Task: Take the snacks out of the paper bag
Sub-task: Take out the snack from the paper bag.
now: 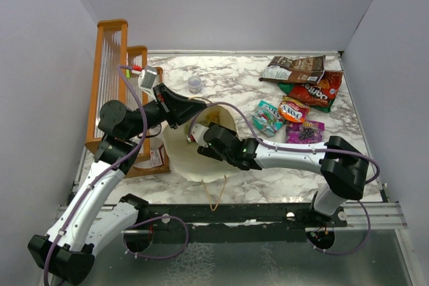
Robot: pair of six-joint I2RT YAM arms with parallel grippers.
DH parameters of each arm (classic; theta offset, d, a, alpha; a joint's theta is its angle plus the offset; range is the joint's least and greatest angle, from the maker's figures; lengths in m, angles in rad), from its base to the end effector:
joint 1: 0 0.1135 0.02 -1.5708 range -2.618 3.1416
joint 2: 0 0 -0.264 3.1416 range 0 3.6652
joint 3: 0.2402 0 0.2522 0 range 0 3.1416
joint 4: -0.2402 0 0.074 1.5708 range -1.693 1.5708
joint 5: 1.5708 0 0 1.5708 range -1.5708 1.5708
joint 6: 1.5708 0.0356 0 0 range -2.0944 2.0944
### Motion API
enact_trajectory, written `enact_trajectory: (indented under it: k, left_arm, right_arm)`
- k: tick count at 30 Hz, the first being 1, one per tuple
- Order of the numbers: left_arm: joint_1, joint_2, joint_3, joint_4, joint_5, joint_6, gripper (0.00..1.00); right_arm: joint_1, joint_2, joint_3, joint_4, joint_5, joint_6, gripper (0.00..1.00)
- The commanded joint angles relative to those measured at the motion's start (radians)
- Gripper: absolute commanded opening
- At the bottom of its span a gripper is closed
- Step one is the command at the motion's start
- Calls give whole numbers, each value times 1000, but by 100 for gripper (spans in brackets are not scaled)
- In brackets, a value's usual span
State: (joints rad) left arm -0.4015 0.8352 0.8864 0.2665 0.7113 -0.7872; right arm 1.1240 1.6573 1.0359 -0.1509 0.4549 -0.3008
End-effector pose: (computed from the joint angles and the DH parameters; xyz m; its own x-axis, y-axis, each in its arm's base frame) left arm 0.1569 -0.0919 0.4132 -0.4111 -0.4084 -0.8150 0.8156 0.2346 -0.5290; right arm 0.1666 0.3114 0.2087 -0.0882 -0.8001 -0.5933 -0.7332 0.4554 -0.5051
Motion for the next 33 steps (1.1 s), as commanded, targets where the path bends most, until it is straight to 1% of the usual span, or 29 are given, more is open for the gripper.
enact_trajectory:
  k: [1, 3, 6, 10, 16, 18, 20, 25, 30, 33]
  left_arm:
    - [-2, -9, 29, 1, -80, 22, 0]
    - [-2, -2, 29, 0, -82, 22, 0]
    - [-2, 8, 27, 5, -79, 19, 0]
    - [-2, 7, 23, 7, -81, 18, 0]
    - [-2, 7, 25, 1, -70, 17, 0]
    - [-3, 7, 28, 5, -61, 15, 0]
    - [-4, 3, 22, 17, -52, 8, 0]
    - [-3, -20, 14, 72, -25, -16, 0]
    - [-6, -50, -18, 144, -2, -54, 0]
    - [-12, -64, -56, 185, 18, -84, 0]
  right_arm:
    - [-1, -56, 82, -146, -153, 126, 67]
    - [0, -60, 139, -233, -218, 226, 68]
    - [6, -72, 180, -290, -272, 383, 69]
    - [15, -64, 218, -351, -234, 577, 68]
    - [35, -61, 207, -304, -195, 702, 63]
    - [35, -54, 215, -293, -152, 747, 59]
    - [34, -19, 235, -311, -106, 803, 59]
    - [34, 59, 231, -293, -10, 825, 59]
    - [32, 82, 196, -232, 108, 839, 59]
    - [14, 102, 184, -194, 150, 814, 62]
